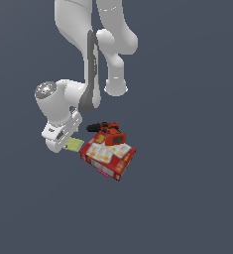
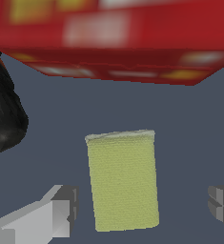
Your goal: Pick up a designated object from a clutter of objects.
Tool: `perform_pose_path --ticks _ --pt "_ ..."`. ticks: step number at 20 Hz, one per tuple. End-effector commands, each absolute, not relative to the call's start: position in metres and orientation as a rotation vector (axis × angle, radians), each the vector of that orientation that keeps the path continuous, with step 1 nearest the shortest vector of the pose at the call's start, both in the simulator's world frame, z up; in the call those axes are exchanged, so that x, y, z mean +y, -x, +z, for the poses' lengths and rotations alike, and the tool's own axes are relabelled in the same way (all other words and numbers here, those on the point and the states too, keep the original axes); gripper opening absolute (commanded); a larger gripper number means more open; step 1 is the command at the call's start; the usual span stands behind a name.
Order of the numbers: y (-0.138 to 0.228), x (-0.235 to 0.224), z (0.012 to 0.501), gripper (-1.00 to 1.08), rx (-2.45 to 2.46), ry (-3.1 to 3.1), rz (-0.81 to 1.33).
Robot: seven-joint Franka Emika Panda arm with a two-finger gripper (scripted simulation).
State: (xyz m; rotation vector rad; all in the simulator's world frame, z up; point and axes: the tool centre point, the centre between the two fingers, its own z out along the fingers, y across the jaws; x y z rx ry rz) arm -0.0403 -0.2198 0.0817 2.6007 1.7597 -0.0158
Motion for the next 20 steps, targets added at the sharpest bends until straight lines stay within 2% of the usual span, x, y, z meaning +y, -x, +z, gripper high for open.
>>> perform_pose_path --ticks 1,20 --pt "0.044 -0.225 0.075 1.0 1.81 -2.566 -0.011" --pt "0.054 -0.236 0.053 1.0 1.913 -2.493 -0.001"
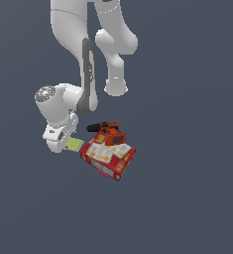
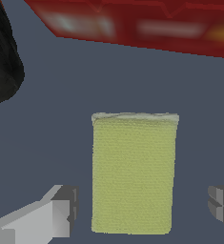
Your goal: Pick up a designated object from a clutter of objects.
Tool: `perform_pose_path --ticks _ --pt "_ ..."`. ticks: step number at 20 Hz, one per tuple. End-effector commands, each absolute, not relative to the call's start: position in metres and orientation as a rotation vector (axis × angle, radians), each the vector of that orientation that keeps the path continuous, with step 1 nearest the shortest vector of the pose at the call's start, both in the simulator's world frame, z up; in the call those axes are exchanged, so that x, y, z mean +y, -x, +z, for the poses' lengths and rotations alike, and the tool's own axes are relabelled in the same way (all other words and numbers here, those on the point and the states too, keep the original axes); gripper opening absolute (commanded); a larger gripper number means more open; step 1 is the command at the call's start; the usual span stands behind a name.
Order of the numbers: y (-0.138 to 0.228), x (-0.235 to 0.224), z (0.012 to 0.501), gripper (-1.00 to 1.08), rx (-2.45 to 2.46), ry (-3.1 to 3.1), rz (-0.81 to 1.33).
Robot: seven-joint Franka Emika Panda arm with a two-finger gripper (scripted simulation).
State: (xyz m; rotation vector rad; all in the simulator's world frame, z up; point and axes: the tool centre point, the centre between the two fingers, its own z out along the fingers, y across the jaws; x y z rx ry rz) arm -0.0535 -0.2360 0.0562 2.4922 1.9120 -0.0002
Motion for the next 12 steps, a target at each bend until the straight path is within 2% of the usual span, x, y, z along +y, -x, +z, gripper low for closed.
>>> perform_pose_path --ticks 1,12 --pt "0.054 -0.236 0.05 1.0 1.913 -2.493 -0.001" --pt "0.054 -0.236 0.011 1.0 1.917 -2.489 0.0"
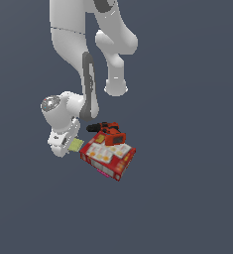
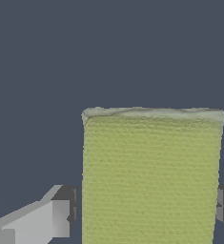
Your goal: Pick up a designated object from a clutter of objects.
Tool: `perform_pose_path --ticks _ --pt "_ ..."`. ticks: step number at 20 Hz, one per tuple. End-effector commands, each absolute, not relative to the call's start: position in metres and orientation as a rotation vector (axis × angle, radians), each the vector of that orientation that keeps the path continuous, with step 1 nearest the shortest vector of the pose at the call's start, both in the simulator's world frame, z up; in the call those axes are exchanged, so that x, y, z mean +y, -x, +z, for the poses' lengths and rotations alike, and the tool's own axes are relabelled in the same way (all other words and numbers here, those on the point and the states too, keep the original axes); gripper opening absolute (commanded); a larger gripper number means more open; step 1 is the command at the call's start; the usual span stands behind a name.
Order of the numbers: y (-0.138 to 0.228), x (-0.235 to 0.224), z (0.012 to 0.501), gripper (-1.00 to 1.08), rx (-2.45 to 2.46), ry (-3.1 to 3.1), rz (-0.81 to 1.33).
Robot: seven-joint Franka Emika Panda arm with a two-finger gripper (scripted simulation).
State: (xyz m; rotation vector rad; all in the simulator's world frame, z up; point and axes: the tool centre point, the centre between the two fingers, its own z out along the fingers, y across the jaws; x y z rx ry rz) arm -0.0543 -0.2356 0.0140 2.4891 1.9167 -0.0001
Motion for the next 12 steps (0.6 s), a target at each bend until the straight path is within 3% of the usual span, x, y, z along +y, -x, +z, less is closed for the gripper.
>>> perform_pose_path --ticks 1,2,3,12 --pt "0.0542 -0.2359 0.01 1.0 1.917 -2.489 0.0" --pt "0.0542 -0.2359 0.0098 1.0 1.917 -2.489 0.0" --pt "0.0542 -0.2359 0.0098 -1.0 1.917 -2.489 0.0" --pt "0.0542 -0.2359 0.0098 -1.0 1.917 -2.489 0.0"
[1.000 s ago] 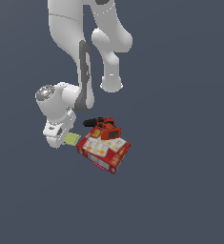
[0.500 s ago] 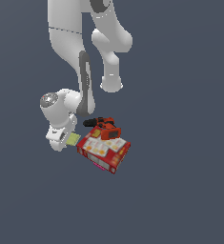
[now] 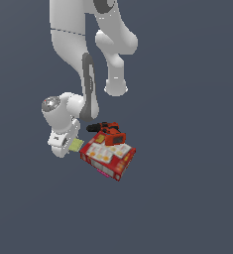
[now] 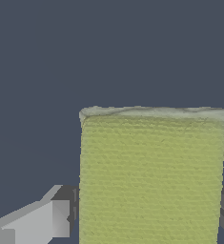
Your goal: Pick up a designated object from a clutter of objects.
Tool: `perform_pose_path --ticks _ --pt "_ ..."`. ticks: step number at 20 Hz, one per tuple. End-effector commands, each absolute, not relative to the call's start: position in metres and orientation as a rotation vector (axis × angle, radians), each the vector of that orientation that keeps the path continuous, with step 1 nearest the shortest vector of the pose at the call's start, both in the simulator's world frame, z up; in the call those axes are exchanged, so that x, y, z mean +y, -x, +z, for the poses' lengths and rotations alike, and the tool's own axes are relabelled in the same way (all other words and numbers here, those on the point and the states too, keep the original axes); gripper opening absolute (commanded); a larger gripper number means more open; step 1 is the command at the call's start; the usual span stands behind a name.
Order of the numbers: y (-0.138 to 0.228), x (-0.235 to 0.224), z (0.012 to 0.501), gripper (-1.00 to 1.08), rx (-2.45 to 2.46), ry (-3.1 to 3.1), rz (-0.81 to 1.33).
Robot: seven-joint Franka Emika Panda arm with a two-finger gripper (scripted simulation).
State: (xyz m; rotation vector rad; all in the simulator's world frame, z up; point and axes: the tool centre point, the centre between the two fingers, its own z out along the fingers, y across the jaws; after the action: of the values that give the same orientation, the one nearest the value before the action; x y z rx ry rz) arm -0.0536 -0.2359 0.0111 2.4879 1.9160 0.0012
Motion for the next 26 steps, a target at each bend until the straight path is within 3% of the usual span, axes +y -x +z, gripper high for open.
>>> perform_pose_path --ticks 1,13,26 --pt "0.054 -0.236 0.011 -1.0 1.916 -2.488 0.001" --pt "0.048 -0.202 0.042 -1.0 1.916 -2.487 0.0" --pt "0.029 -0.091 0.142 -1.0 1.917 -2.486 -0.003"
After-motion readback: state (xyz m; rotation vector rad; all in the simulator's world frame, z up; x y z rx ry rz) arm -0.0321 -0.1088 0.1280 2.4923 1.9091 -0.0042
